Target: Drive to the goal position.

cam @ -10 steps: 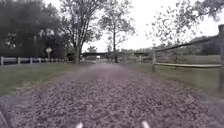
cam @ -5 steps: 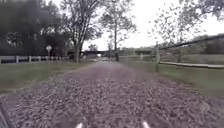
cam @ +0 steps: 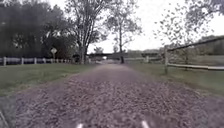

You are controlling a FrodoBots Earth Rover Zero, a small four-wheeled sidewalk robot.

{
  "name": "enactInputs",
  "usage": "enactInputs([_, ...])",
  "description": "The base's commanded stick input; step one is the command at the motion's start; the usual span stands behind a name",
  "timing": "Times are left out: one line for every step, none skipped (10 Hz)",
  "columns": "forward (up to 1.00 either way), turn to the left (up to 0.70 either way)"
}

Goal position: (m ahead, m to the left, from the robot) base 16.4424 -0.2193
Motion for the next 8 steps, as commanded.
enactInputs([0.70, 0.00])
enactInputs([0.70, 0.00])
enactInputs([0.70, 0.00])
enactInputs([0.70, 0.00])
enactInputs([0.70, 0.00])
enactInputs([0.70, 0.00])
enactInputs([0.70, 0.00])
enactInputs([0.70, 0.00])
